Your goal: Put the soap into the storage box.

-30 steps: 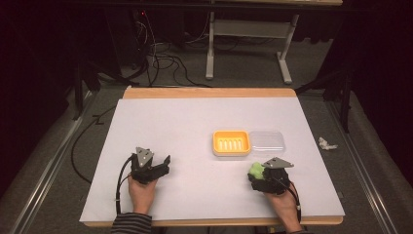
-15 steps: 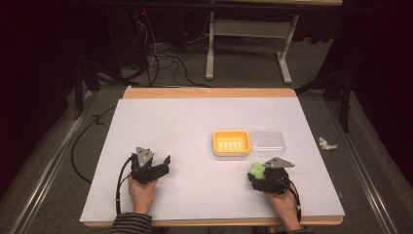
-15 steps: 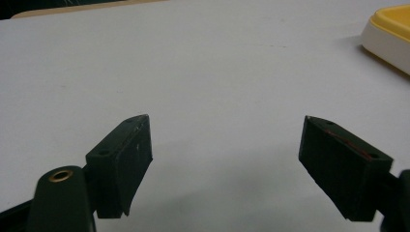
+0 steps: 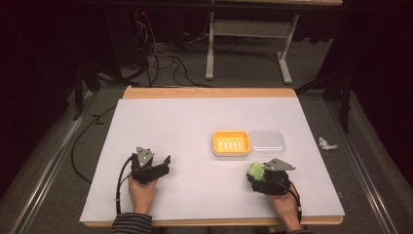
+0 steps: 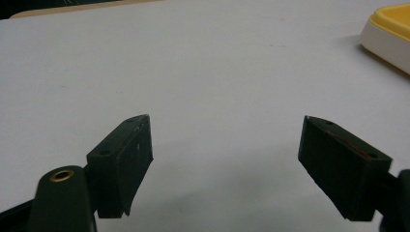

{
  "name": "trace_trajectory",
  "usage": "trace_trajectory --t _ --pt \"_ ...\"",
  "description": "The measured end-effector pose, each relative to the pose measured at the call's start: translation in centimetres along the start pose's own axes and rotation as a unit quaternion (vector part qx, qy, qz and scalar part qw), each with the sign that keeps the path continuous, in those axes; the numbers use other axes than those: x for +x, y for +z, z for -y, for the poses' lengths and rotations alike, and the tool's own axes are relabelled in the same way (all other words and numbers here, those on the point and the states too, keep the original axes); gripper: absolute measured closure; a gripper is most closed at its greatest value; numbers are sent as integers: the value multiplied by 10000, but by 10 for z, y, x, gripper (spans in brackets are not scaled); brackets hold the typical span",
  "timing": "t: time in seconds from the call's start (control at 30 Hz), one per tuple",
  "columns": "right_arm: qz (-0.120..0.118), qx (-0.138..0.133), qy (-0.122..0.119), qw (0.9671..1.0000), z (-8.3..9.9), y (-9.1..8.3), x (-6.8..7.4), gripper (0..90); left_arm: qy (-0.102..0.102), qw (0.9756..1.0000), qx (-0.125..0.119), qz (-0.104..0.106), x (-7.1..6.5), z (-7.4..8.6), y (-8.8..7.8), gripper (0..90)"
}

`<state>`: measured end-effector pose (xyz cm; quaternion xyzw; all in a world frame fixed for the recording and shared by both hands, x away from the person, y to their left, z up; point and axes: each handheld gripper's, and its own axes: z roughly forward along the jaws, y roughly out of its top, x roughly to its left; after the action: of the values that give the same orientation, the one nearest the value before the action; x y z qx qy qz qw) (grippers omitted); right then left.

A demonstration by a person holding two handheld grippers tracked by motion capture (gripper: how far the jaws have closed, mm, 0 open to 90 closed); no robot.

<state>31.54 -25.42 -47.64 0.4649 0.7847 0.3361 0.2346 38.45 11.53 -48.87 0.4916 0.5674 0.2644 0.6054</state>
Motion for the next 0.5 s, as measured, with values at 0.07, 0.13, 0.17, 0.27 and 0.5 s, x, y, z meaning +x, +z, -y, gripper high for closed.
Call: trace_trajectory --t 0.07,0.13,0.17,0.27,0.5 --pt "5 -39 -18 10000 -1 -2 0 264 3 10000 3 -1 0 0 0 204" --pt "15 -95 -10 10000 -2 -4 1 265 3 10000 2 -2 0 0 0 204" --pt "11 -104 -23 9999 -3 -5 1 265 5 10000 1 -3 0 0 0 204" --pt "15 -174 -50 9998 -6 -7 1 266 12 10000 0 0 0 0 0 204" --pt "0 -233 -131 9996 -13 -12 1 266 -3 10000 -4 8 0 0 0 205"
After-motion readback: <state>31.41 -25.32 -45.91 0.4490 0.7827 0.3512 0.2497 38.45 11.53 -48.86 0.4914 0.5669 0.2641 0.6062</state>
